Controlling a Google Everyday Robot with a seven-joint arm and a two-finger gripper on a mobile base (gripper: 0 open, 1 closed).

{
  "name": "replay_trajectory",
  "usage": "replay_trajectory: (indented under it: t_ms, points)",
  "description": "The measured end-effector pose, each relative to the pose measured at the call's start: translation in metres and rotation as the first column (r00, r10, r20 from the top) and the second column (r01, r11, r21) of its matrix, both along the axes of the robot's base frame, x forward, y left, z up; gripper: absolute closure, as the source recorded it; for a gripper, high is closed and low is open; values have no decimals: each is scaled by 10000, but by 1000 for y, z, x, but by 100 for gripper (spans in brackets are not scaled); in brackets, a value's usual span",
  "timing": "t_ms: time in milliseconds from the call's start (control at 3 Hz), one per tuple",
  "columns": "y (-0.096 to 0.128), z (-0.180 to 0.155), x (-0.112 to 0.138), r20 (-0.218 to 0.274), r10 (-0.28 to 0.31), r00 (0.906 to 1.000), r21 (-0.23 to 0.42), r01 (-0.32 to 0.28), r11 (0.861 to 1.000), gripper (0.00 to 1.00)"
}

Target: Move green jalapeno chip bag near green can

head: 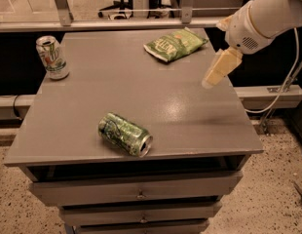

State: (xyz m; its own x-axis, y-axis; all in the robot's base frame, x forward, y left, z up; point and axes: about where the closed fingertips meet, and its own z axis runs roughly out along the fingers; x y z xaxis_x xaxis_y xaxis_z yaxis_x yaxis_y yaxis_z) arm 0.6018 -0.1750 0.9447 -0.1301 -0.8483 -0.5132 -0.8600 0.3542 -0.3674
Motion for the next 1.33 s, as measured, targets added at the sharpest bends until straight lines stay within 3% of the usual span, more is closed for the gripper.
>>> replay_trajectory:
  t_ms: [333, 667, 1000, 1333]
  points:
    - [0, 0, 0, 0, 0, 10000, 0, 0, 10000, 0]
    - [4, -5, 16, 100, -226, 9997, 440, 221, 9988, 0]
    - [20, -23, 87, 191, -1354, 9906, 2205, 1279, 9669, 0]
    - [41, -35, 139, 56, -2183, 9759, 3373, 2037, 9191, 0]
